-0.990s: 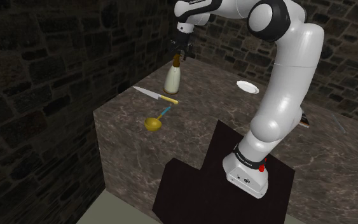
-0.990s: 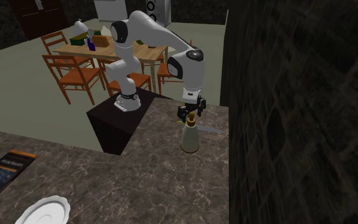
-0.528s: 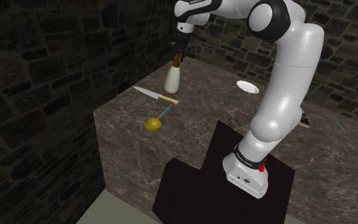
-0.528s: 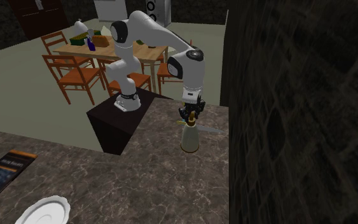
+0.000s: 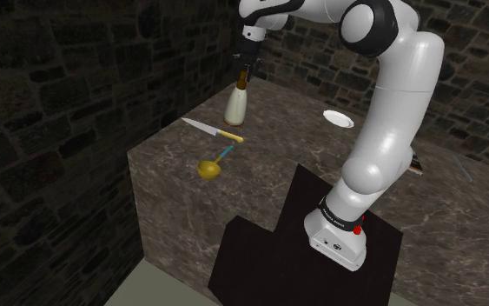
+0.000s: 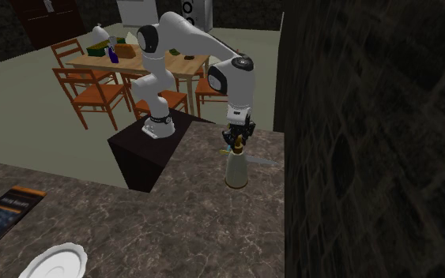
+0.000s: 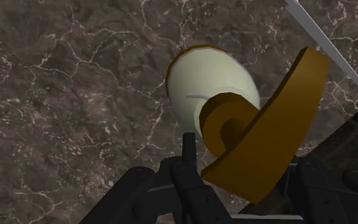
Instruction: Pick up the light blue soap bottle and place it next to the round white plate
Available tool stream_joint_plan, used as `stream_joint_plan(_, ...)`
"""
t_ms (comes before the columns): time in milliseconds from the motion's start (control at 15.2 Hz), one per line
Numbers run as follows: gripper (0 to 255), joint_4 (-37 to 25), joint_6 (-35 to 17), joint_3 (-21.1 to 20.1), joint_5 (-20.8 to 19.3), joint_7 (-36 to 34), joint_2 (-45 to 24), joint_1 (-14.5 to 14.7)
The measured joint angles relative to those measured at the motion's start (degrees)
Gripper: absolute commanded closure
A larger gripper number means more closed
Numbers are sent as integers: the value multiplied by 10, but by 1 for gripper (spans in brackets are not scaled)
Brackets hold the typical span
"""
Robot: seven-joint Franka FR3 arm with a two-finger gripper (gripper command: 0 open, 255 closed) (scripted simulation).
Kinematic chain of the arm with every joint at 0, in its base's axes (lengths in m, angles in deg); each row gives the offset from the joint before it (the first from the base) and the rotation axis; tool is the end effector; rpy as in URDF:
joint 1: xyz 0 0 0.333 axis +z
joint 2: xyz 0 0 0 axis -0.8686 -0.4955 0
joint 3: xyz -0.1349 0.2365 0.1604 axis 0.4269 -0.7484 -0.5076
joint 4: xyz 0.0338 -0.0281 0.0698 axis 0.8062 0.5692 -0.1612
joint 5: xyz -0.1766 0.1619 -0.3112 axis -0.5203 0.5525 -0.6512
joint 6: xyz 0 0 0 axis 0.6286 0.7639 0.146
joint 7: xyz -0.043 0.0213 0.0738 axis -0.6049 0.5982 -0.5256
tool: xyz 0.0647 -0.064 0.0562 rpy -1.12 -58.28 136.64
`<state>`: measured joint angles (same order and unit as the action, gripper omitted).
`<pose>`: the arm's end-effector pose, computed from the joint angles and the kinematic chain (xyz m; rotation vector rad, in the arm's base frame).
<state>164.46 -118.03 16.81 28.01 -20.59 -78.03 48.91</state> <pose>0.6254 -0.1826 0.4388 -2.9905 0.8044 0.0417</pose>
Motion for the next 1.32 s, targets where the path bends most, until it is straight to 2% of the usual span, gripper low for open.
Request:
stream_joint_plan(858,255,-82,92,1,-3,-5,10,-1)
stream_joint_plan(1320,255,2,74,26,-6,57,74,-37)
